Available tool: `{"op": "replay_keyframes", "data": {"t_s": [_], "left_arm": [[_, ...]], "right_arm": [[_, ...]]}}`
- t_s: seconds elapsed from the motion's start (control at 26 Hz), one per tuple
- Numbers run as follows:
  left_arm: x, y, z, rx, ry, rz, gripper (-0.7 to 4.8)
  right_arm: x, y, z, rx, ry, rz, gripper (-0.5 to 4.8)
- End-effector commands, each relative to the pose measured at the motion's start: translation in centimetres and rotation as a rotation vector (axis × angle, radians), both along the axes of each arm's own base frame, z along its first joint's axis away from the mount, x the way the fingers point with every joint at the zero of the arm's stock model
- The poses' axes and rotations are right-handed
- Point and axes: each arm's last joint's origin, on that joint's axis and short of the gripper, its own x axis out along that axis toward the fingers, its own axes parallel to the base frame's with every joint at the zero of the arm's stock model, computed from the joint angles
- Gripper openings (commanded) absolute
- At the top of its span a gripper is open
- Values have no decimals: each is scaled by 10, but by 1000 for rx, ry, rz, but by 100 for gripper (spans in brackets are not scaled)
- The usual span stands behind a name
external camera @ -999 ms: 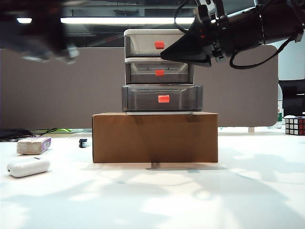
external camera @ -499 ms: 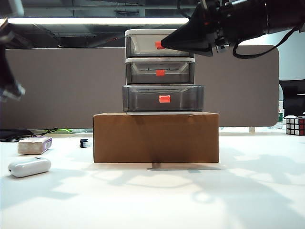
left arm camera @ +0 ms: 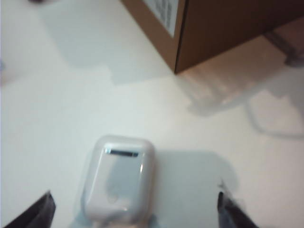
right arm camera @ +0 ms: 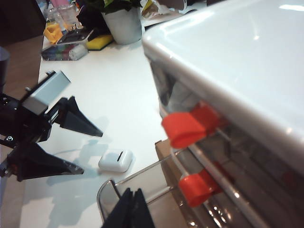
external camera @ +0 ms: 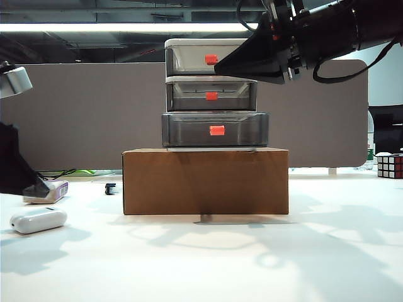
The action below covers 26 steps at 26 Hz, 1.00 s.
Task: Open the third layer of the drawer on the table, pick up the earphone case on the table and put it in, and finally close the drawer.
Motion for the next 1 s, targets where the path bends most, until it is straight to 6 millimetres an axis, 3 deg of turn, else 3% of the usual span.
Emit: {"op": "replay_keyframes", "data": {"t_s": [0.04,0.27,0.85,0.92,1.0], "left_arm": [[0,0,-1,-3,-149,-6,444],[-1,1,-12,40,-155,-23,445],[21,-4,-52,30,-66,-33,443],[23,-4,-57,26,-57,-29,426],[24,-4,-62,30,-33,-30,366]], "right_arm": [[0,0,3,-1,-12,3,-5],[0,0,3,-1,-12,3,-5],[0,0,2,-5,-14,3,-5],[0,0,2,-11,-28,6,-5],[0,0,2,-11,-28,5,-5]]}}
